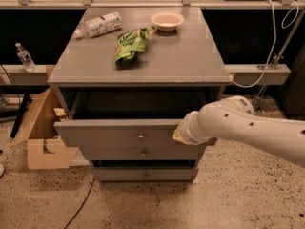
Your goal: Close top drawer
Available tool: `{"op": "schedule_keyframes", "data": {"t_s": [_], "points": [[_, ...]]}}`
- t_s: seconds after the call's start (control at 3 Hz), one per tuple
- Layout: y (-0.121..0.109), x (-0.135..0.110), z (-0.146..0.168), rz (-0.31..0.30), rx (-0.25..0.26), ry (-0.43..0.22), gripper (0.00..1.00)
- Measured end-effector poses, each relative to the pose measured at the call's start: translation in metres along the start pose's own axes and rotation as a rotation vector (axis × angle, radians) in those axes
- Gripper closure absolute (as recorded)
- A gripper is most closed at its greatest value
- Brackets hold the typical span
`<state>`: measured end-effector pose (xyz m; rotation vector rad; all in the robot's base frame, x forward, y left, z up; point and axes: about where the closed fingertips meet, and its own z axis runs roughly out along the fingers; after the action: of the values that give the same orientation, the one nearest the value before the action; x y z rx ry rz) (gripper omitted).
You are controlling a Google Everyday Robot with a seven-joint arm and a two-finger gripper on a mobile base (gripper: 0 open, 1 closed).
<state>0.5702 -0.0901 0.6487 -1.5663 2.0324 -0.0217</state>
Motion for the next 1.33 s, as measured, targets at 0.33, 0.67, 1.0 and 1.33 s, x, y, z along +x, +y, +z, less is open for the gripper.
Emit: {"op": "schedule_keyframes", "data": {"t_s": [0.33,0.67,1.0,1.33], "points": [[-0.021,-0.001,0.006,-0.042,0.023,-0.014,1.00],[-0.038,-0.002,0.011,-0.068,0.040,-0.023,1.00],[-0.067,-0.005,0.016,-0.101,0.063,-0.037,1.00],[-0.082,-0.007,0.018,-0.118,0.071,-0.044,1.00]]}}
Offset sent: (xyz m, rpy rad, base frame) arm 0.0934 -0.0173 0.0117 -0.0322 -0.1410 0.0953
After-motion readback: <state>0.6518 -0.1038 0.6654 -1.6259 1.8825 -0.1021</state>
